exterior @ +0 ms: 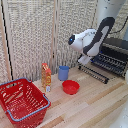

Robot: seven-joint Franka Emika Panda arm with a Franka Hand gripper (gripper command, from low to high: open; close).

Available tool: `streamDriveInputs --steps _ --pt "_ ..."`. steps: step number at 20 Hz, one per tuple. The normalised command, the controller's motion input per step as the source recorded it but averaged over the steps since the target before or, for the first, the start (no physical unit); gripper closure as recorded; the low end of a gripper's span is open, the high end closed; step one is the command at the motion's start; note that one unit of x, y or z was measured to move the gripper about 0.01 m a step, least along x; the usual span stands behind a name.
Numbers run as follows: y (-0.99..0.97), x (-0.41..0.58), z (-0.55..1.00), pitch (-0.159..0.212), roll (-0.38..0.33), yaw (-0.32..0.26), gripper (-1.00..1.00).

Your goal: Extend the gripper towards the oven tray handle. Grasp the handle and carefully pull the tray out of the oven. Move the gripper above the red bowl. Grab the red bowl gently. Lift the bowl and place it onto the oven tray.

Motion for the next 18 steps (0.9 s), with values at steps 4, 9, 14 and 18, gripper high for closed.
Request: streamDriveInputs --steps 4,9,14,18 --pt "-0.65 0.02 -0.21 -0.003 -0.109 0.018 -1.0" --pt "-0.57 0.0 -0.09 -0.014 -0.084 0.004 -1.0" --pt "-0.57 0.001 0.0 -0.005 -0.001 0.0 -1.0" --pt "-0.52 0.005 0.0 0.0 0.0 0.0 -1.0"
